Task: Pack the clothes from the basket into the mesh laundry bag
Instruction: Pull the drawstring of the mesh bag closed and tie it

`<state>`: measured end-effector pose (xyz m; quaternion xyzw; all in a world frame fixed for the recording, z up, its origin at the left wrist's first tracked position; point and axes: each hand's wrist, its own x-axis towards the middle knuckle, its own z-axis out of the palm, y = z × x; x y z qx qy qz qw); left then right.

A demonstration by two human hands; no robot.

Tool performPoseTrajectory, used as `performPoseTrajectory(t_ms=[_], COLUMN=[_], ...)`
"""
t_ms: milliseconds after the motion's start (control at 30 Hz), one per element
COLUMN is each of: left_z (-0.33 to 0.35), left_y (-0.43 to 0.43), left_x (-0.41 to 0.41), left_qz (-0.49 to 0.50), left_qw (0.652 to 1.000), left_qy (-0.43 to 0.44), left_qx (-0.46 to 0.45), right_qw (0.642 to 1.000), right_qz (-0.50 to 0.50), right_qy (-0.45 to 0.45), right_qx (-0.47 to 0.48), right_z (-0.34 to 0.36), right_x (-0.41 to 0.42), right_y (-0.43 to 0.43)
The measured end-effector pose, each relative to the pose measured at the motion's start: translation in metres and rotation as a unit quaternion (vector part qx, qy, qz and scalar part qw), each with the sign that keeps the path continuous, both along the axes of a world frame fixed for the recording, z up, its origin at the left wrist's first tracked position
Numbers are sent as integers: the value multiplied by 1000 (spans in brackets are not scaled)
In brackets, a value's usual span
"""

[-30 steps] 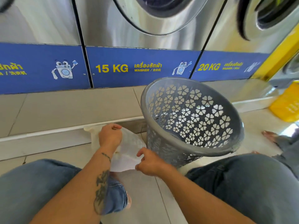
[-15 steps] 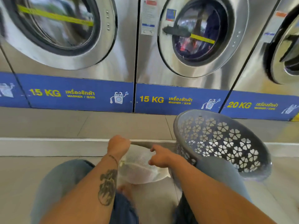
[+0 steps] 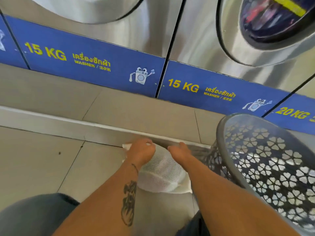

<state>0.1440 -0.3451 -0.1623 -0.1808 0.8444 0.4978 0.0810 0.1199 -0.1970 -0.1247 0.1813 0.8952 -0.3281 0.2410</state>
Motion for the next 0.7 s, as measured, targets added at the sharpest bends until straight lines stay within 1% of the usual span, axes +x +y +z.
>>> performPoseTrajectory(t_ms=[67,100,133,167,200,233,300,333,367,400,433,500,633,700], left_z=[-19,-31,-39,-50,-64,-83,-138,-164,-172,-159,-136,-120,-97,-77], left_y=[5,5,5,2,-3,-11,-26,-31,-33,-35,-35,-38,-54,-58], left_x=[-23,-33,-37,-36,-32,-24,-7,0,5,10,14,18,26,31], left_qz=[-39,-41,-29,-1,35,71,116,118,115,103,93,76,52,56], left_qw=[998,994,988,979,968,955,926,917,915,917,920,931,949,955], left_qy=[-55,-92,-141,-196,-247,-286,-334,-349,-353,-348,-332,-279,-207,-182], left_qx=[-17,-37,-57,-58,-32,21,130,151,161,166,185,222,234,228], right_qw=[999,998,997,996,993,991,989,987,986,984,984,987,997,998], right_qz=[-38,-43,-45,-56,-80,-104,-119,-126,-120,-110,-91,-51,40,61], right_qy=[0,-2,-7,-9,-14,-23,-66,-93,-117,-138,-150,-155,-61,-14], right_qx=[22,41,62,75,87,87,59,35,15,-3,-20,-16,10,28], right_z=[-29,-44,-58,-67,-76,-80,-113,-137,-143,-146,-138,-101,-82,-73], right_x=[-25,-37,-47,-53,-56,-55,-59,-62,-58,-56,-51,-39,-29,-19], right_y=[-4,-3,0,2,6,8,25,38,41,39,33,8,-14,-25])
